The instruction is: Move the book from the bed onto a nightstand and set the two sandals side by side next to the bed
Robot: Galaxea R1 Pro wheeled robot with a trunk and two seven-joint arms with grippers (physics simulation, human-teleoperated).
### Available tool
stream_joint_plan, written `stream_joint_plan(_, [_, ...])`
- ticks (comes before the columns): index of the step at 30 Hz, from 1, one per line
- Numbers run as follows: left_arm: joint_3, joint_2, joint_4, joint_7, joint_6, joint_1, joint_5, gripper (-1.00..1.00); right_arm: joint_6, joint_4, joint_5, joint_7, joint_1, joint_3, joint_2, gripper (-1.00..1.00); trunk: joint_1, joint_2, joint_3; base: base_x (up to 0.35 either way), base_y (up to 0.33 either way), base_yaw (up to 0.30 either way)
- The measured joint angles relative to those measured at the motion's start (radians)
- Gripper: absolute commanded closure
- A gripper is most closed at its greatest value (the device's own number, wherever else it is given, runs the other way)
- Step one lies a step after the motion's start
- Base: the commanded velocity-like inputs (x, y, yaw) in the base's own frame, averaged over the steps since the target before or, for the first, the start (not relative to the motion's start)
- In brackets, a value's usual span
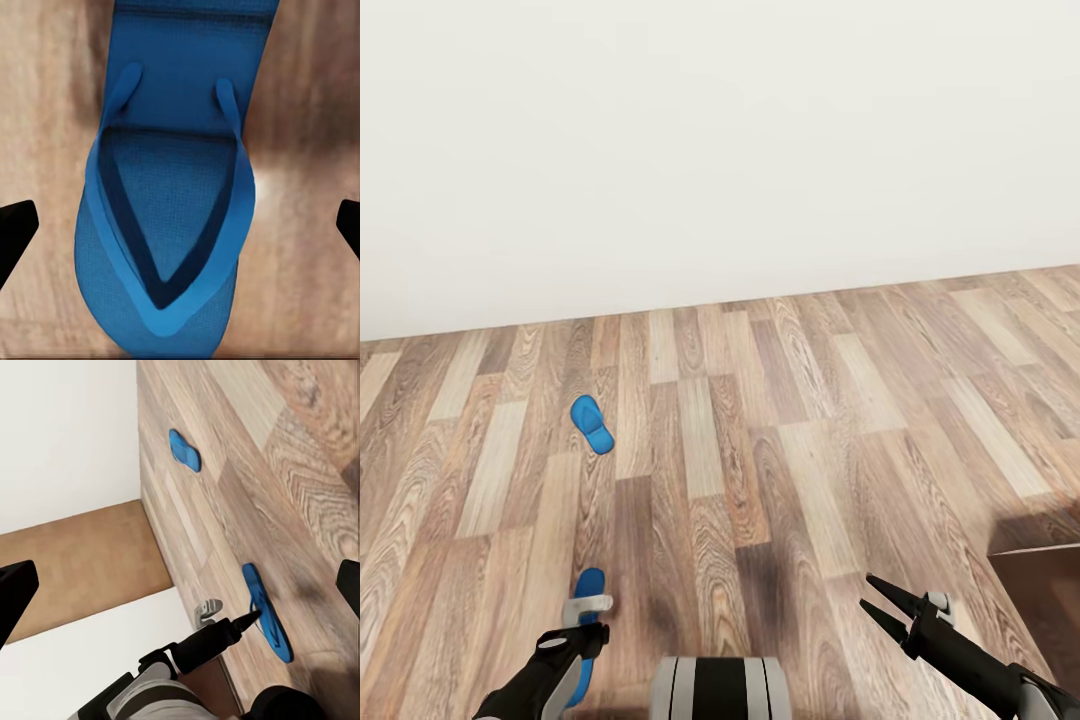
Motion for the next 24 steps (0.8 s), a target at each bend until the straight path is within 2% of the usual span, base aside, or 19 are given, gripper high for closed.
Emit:
stream_joint_plan(7, [0.0, 0.0, 0.0, 0.0, 0.0, 0.0, 0.0, -1.0, 0.0, 0.0, 0.0, 0.0, 0.0, 0.0, 0.0, -1.0, 0.003, -0.002, -0.027, 0.0, 0.0, 0.0])
stream_joint_plan(14, [0.001, 0.001, 0.0, 0.0, 0.0, 0.0, 0.0, -1.0, 0.0, -0.001, 0.0, 0.0, 0.0, 0.0, 0.0, -1.0, 0.003, -0.002, -0.027, 0.005, 0.0, 0.0])
stream_joint_plan(24, [0.001, 0.002, 0.0, 0.0, 0.0, 0.0, 0.0, -1.0, 0.0, -0.002, 0.0, 0.0, 0.0, -0.001, 0.0, -1.0, 0.003, -0.002, -0.027, 0.109, 0.0, 0.0])
